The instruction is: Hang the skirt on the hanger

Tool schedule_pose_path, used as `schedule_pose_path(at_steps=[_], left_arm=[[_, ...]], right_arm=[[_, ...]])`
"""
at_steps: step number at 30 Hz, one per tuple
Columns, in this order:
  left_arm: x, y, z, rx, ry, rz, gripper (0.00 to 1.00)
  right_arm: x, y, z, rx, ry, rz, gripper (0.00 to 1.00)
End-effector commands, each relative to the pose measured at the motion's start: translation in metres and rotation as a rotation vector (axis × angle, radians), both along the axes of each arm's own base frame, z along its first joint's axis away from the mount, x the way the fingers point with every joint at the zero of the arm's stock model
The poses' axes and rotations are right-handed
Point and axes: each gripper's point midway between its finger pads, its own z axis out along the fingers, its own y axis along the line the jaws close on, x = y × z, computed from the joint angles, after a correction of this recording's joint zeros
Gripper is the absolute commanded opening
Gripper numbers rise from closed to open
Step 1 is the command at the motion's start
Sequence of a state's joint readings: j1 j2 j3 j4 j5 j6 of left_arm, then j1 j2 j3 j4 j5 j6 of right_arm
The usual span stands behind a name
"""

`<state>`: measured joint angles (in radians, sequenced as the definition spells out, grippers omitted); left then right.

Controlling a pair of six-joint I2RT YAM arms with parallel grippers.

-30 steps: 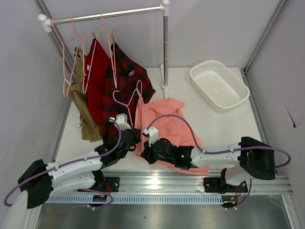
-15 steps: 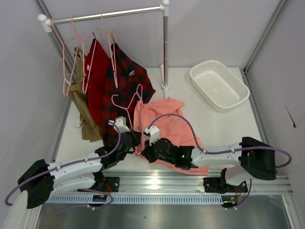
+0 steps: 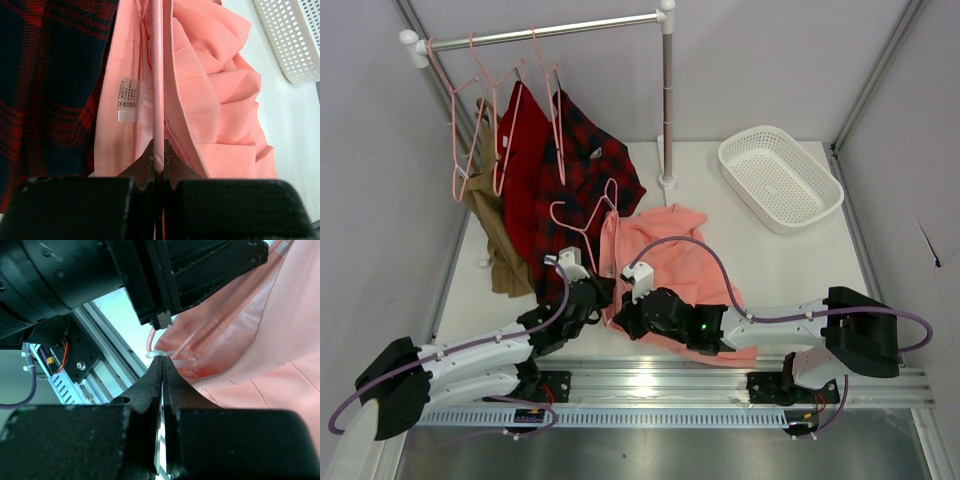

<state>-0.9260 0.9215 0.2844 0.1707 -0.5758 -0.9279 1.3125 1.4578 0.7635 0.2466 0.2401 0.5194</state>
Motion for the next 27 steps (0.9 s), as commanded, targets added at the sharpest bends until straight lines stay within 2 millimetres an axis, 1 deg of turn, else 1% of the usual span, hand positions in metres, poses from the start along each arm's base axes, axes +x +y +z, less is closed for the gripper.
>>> schedule_pose_path(at_steps=[1, 5, 11, 17, 21, 25, 26, 27], left_arm=[[0.006, 0.001, 0.002, -0.03, -0.001, 0.041, 0.0], [0.007, 0.0, -0.001, -0.02, 0.02, 0.052, 0.0], [0.005, -0.004, -0.004, -0.02, 0.056, 0.046, 0.0], [0.001, -0.005, 0.004, -0.042, 0.057, 0.032, 0.0], [-0.004, -0.006, 0.007, -0.044, 0.075, 0.024, 0.0], [-0.006, -0.005, 0.015, -0.075, 0.067, 0.025, 0.0], [-0.009, -0.001, 0.01, -0.055, 0.084, 0.029, 0.0], [-0.01, -0.001, 0.015, -0.067, 0.079, 0.03, 0.0]], right_arm=[[0.003, 0.014, 0.042, 0.113, -0.053, 0.014, 0.0], [0.002, 0.014, 0.045, 0.118, -0.058, 0.022, 0.0], [0.006, 0.012, 0.041, 0.097, -0.061, -0.008, 0.0], [0.015, 0.011, 0.036, 0.063, -0.067, -0.062, 0.0], [0.025, 0.011, 0.033, 0.051, -0.058, -0.133, 0.0], [0.036, 0.013, 0.041, 0.084, -0.06, -0.185, 0.0], [0.037, 0.015, 0.044, 0.091, -0.063, -0.186, 0.0], [0.038, 0.016, 0.045, 0.095, -0.066, -0.188, 0.0]])
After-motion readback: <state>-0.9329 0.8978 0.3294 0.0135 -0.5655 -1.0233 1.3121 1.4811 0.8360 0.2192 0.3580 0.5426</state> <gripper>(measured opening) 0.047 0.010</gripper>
